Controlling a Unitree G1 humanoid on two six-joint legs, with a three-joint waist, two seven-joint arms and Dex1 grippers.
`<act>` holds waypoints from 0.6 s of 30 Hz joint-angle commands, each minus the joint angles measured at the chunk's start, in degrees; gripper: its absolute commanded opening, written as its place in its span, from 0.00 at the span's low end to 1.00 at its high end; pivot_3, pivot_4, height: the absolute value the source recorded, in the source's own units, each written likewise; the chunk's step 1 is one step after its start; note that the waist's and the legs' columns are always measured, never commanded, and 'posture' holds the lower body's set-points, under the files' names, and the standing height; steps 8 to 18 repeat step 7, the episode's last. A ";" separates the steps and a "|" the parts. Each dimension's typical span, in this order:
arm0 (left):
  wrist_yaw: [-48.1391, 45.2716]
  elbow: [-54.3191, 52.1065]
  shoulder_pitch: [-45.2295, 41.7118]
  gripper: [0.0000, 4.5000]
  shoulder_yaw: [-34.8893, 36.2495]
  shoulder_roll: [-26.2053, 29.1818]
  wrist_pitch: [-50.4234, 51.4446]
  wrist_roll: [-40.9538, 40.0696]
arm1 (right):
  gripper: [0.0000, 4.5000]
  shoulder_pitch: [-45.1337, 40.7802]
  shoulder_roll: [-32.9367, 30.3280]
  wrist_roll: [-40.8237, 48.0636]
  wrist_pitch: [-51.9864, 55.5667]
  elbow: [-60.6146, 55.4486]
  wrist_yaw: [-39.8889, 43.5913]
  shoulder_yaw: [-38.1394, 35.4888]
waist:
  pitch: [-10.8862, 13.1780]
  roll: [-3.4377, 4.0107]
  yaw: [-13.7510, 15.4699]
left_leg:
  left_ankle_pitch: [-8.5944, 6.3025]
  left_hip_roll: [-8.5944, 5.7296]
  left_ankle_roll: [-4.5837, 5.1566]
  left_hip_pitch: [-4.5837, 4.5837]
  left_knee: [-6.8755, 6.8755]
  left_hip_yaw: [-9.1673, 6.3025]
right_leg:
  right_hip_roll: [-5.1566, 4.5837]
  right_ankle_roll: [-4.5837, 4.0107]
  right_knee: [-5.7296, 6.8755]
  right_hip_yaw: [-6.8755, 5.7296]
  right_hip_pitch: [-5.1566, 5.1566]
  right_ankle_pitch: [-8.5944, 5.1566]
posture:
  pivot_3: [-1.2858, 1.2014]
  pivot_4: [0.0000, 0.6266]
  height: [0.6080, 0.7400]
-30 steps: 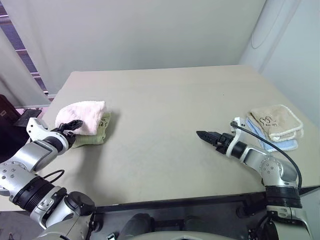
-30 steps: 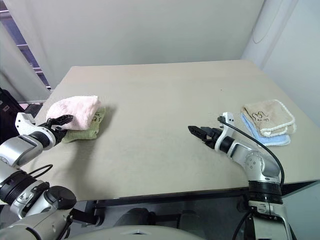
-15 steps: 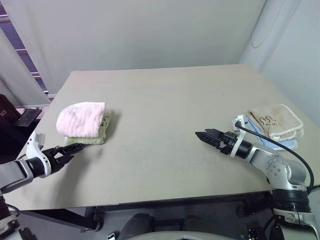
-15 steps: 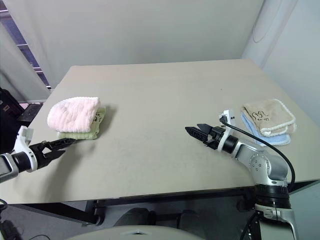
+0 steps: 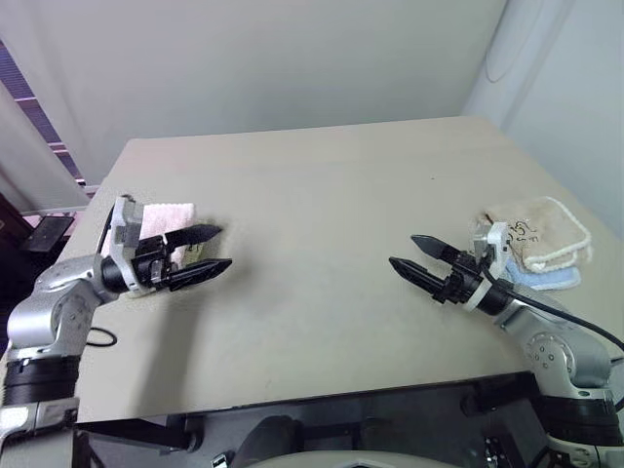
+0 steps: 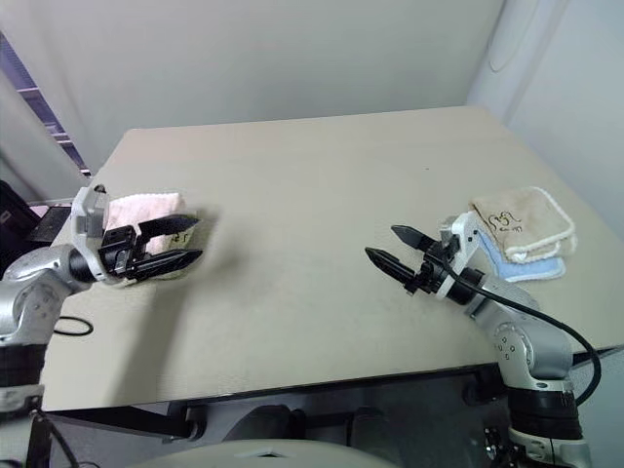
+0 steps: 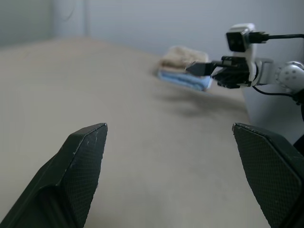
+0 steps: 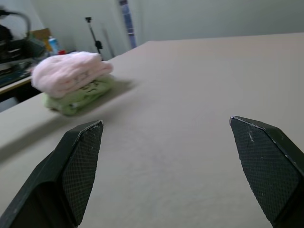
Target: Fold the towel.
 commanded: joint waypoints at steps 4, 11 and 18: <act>-8.39 1.62 -1.07 0.99 -6.03 -1.33 -5.52 3.54 | 1.00 0.28 -2.89 1.03 -0.72 -0.75 4.34 -0.10 | 0.02 -0.04 0.21 | 0.00 0.00 0.02 0.00 0.14 0.03 | 0.00 0.01 0.04 0.01 0.02 0.00 | 0.52 0.00 1.00; -9.42 3.70 -3.19 0.99 -7.49 -2.65 -6.58 4.39 | 1.00 -0.76 -3.32 0.99 -0.61 0.15 4.66 0.08 | 0.01 -0.07 0.23 | -0.02 0.02 0.03 0.07 0.32 0.02 | -0.01 0.00 0.08 -0.04 0.12 0.00 | 0.52 0.00 1.00; -9.42 3.70 -3.19 0.99 -7.49 -2.65 -6.58 4.39 | 1.00 -0.76 -3.32 0.99 -0.61 0.15 4.66 0.08 | 0.01 -0.07 0.23 | -0.02 0.02 0.03 0.07 0.32 0.02 | -0.01 0.00 0.08 -0.04 0.12 0.00 | 0.52 0.00 1.00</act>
